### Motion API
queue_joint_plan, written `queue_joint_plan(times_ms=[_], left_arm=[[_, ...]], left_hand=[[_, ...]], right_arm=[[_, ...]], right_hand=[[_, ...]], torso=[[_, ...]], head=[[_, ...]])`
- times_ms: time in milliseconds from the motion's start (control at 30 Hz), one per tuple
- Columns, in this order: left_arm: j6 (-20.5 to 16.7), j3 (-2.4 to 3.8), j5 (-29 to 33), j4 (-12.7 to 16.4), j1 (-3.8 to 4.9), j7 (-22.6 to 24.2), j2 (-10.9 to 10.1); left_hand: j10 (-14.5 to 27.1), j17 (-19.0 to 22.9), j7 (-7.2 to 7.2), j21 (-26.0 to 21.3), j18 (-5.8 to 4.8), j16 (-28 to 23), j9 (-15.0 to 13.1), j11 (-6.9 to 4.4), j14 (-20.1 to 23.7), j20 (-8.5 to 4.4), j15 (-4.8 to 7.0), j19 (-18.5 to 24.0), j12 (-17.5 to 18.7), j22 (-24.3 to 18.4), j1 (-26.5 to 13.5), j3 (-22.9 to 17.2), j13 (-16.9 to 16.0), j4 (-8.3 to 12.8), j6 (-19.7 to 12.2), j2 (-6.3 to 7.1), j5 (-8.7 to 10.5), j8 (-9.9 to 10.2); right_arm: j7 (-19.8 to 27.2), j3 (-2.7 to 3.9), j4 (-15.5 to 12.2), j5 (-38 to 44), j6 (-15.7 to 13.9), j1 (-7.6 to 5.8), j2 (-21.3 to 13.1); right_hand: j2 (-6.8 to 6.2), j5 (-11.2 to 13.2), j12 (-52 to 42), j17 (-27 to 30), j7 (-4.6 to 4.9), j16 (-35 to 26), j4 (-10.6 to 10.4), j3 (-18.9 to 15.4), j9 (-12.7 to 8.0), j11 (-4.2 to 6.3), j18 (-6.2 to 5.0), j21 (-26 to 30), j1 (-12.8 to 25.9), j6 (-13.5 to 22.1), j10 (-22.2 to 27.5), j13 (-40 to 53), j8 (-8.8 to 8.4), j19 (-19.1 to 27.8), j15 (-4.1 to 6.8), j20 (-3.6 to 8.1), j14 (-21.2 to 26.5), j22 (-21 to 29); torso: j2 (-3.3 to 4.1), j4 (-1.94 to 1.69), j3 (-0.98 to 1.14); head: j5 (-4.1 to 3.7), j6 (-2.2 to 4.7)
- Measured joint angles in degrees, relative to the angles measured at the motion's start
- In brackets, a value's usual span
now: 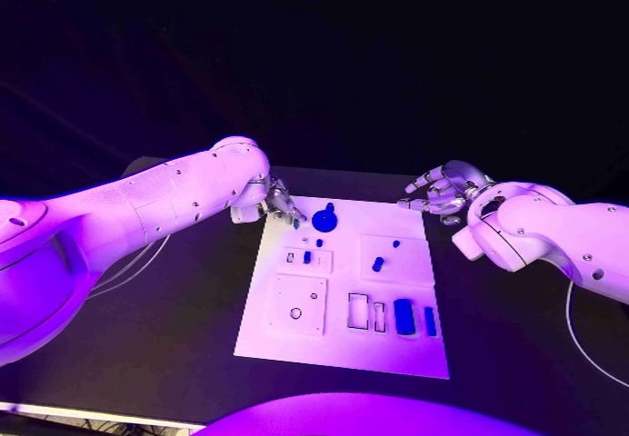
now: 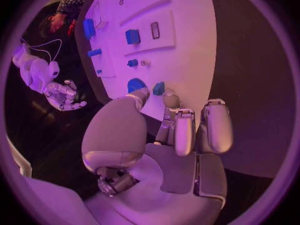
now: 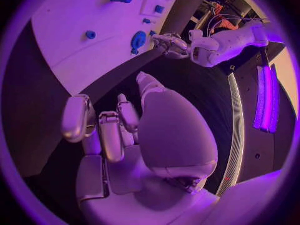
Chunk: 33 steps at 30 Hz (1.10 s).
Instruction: Assemble the parts on the task board
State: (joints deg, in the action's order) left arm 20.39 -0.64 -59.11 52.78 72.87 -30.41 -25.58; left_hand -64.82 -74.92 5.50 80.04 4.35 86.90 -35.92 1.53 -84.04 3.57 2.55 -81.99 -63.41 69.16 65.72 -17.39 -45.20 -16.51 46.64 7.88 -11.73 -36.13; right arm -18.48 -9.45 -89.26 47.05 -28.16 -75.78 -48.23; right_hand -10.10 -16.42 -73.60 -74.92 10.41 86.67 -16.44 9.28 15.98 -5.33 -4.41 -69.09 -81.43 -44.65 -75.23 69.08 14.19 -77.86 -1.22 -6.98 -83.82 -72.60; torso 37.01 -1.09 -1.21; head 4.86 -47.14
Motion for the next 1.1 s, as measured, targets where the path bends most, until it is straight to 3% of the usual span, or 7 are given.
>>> queue_joint_plan(times_ms=[133,467,600,800,900,933,1100], left_arm=[[-0.12,0.0,0.15,0.08,-0.01,0.25,0.0],[-0.21,0.01,0.43,0.11,0.01,0.83,-0.05],[-0.19,0.01,0.64,0.2,0.01,1.01,-0.11],[-0.16,-0.01,1.14,0.49,-0.02,1.2,-0.38],[-0.21,-0.01,1.47,0.67,-0.03,1.27,-0.66],[-0.25,-0.01,1.59,0.77,-0.03,1.29,-0.78],[-0.72,-0.01,2.59,1.52,-0.03,1.36,-1.57]], left_hand=[[-0.21,0.0,-0.08,0.0,0.0,0.0,0.0,-0.21,0.0,0.0,0.0,0.0,-0.22,0.11,1.49,-0.04,-0.07,0.02,0.08,-0.87,0.0,-0.22],[-0.93,0.01,-0.99,0.0,0.0,0.0,-0.09,-0.92,0.0,-0.22,0.42,-0.21,-0.22,0.48,8.65,-5.67,-0.24,1.82,0.99,-2.73,0.03,-0.76],[-1.41,0.01,-0.97,0.0,0.01,0.0,-0.09,-1.36,0.12,-0.46,0.54,-0.03,-0.22,0.68,10.24,-10.22,-0.24,2.97,0.96,-2.39,0.26,-1.35],[-1.96,0.01,-1.19,0.0,0.0,0.0,-0.1,-1.51,0.2,-0.63,0.62,-0.2,-0.22,0.91,10.57,-14.01,-0.24,-0.51,0.56,-2.27,0.43,-3.12],[-2.09,0.01,-1.19,0.0,0.0,0.0,-0.1,-1.4,0.2,-0.63,0.62,-0.2,-0.22,0.92,9.77,-14.75,-0.49,-1.25,0.54,-1.36,0.43,-4.56],[-2.28,0.01,-1.19,0.0,0.0,0.0,-0.1,-1.44,0.2,-0.63,0.62,-0.2,-0.22,0.97,9.3,-16.66,-0.67,0.01,0.54,-0.89,0.44,-4.61],[-3.01,0.01,-1.11,0.0,0.0,0.0,-0.34,-1.54,0.2,-0.63,0.62,-0.2,-0.95,1.01,7.82,-18.22,-1.57,0.0,0.47,0.58,-0.46,-5.31]], right_arm=[[-0.01,0.0,0.04,0.0,0.01,0.0,0.02],[-0.01,0.0,0.12,0.0,0.04,0.0,0.02],[-0.01,0.0,0.17,0.0,0.06,0.0,0.05],[-0.01,0.0,0.23,0.0,0.09,0.0,0.07],[-0.01,0.0,0.24,0.0,0.1,0.01,0.04],[-0.01,0.0,0.24,0.0,0.1,0.02,0.02],[-0.01,0.0,0.29,0.0,0.11,0.03,-0.08]], right_hand=[[0.0,0.0,0.0,0.0,0.0,0.0,0.0,0.0,0.0,0.0,0.0,0.0,0.0,0.0,0.0,0.01,0.0,0.0,0.0,0.0,0.0,0.0],[0.0,0.0,0.0,0.01,0.0,0.0,0.0,0.0,0.0,0.0,0.0,0.0,0.0,0.0,0.0,0.08,0.0,0.0,0.0,0.0,0.0,0.0],[0.0,0.0,0.0,0.01,0.0,0.0,0.0,0.0,0.0,0.0,0.0,0.0,0.0,0.0,0.0,0.07,0.0,0.0,0.0,0.0,0.0,0.0],[0.0,0.0,0.0,0.01,0.0,0.0,0.0,0.0,0.0,0.0,0.0,0.0,0.0,0.0,0.0,0.07,0.0,0.0,0.0,0.0,0.0,0.0],[0.0,0.0,0.0,0.01,0.0,0.0,0.0,0.0,0.0,0.0,0.0,0.0,0.0,0.0,0.0,0.07,0.0,0.0,0.0,0.0,0.0,0.0],[0.0,0.0,0.0,0.01,0.0,0.0,0.0,0.0,0.0,0.0,0.0,0.0,0.0,0.0,0.0,0.07,0.0,0.0,0.0,0.0,0.0,0.0],[0.0,0.0,0.0,0.01,0.0,0.0,0.0,0.0,0.0,0.0,0.0,0.0,0.0,0.0,0.0,0.07,0.0,0.0,0.0,0.0,0.0,0.0]], torso=[[0.01,0.0,0.0],[0.03,0.03,0.01],[0.03,0.03,0.01],[0.04,0.02,0.01],[0.04,0.0,0.01],[0.04,-0.01,0.01],[-0.01,-0.07,0.01]], head=[[0.01,-0.02],[0.01,-0.15],[-0.01,-0.16],[-0.04,-0.23],[-0.04,-0.24],[-0.07,-0.24],[-0.11,-0.29]])
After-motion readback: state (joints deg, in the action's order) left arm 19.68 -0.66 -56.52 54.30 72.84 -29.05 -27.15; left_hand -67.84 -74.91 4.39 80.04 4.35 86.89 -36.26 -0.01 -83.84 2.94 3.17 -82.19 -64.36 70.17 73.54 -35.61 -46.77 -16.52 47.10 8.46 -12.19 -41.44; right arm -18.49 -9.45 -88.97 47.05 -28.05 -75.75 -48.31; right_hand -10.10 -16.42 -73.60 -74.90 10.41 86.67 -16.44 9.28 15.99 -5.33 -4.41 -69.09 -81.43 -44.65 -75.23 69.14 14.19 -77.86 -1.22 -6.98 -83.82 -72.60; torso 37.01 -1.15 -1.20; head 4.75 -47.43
